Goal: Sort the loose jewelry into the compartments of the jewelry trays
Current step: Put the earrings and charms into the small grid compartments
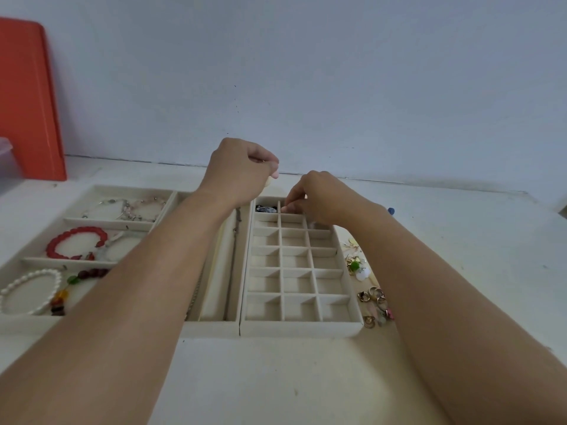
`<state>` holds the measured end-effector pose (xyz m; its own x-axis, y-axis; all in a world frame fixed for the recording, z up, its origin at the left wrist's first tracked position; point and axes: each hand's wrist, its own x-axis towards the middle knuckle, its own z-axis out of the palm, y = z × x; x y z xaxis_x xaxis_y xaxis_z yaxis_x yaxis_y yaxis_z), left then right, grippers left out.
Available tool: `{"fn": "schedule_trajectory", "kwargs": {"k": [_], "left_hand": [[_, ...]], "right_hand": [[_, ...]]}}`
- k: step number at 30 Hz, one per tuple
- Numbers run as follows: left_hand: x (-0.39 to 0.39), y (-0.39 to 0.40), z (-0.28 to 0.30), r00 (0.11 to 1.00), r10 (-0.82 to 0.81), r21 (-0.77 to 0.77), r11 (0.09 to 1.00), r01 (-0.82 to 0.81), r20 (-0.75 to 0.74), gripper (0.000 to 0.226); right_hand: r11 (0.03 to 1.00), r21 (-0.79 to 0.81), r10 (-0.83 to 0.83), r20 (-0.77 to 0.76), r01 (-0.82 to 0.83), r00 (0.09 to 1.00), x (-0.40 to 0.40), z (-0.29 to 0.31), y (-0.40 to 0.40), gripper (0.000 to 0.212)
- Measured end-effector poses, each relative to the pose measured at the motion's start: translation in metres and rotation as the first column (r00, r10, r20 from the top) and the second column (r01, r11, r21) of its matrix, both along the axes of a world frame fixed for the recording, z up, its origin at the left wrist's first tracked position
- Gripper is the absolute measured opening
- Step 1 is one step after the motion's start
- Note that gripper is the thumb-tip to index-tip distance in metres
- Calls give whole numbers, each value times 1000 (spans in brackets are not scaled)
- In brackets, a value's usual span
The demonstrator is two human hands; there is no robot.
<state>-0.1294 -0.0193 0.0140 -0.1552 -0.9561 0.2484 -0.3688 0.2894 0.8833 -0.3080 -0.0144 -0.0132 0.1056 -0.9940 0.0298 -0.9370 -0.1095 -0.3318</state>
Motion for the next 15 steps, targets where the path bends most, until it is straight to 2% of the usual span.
{"fn": "schedule_trajectory", "kwargs": {"k": [7, 15], "left_hand": [[0, 0, 1, 1000, -9, 3, 1000, 9, -11, 15], [-1, 1, 0, 1000, -24, 3, 1000, 24, 3, 13]], "right_hand": [[989, -128, -63, 78, 72, 995, -1, -2, 3, 20], [986, -144, -85, -12, 82, 996, 2, -5, -2, 16]]}}
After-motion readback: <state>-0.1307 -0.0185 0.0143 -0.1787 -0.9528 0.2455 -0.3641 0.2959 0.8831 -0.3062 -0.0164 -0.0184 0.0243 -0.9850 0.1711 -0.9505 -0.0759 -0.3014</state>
